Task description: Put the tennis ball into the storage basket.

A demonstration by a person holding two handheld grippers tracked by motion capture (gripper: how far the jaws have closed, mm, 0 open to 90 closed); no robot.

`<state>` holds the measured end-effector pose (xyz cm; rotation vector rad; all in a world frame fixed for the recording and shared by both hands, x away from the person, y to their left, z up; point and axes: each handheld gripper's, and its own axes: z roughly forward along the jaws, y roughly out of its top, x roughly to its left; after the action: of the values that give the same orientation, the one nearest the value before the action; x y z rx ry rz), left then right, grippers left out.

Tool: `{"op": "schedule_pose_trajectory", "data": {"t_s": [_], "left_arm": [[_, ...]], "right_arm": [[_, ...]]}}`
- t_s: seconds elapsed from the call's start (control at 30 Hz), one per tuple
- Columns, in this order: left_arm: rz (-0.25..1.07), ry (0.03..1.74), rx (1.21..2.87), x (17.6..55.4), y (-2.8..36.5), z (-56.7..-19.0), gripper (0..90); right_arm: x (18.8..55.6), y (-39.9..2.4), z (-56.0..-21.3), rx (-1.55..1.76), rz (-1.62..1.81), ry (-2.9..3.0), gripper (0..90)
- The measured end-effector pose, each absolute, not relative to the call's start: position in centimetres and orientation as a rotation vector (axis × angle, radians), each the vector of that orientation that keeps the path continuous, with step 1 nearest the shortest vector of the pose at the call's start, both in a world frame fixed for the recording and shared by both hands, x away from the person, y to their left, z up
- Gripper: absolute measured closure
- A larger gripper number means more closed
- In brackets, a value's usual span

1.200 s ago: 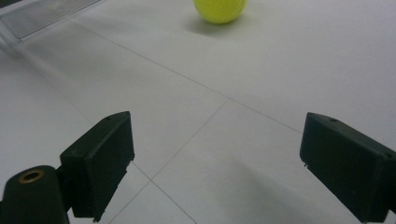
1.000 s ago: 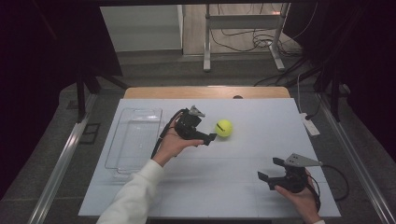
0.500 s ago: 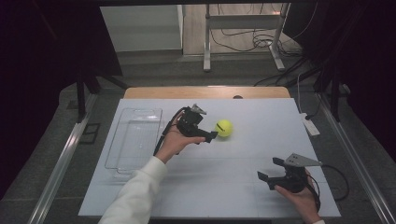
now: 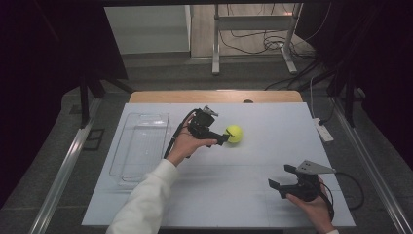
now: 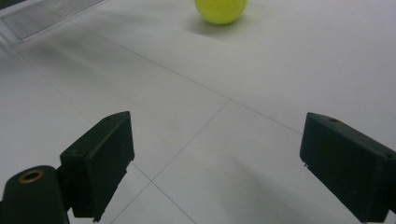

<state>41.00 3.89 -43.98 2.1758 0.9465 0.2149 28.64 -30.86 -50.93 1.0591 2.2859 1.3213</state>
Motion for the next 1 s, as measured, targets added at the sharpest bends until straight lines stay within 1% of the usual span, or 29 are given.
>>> {"op": "schedule_pose_trajectory", "data": {"t_s": [1.0], "left_arm": [[0.185, 0.958, 2.213, 43.3, 2.5, -45.0, 8.4]], "right_arm": [[28.7, -30.9, -50.9, 1.066, 1.328, 2.284, 9.8]]}}
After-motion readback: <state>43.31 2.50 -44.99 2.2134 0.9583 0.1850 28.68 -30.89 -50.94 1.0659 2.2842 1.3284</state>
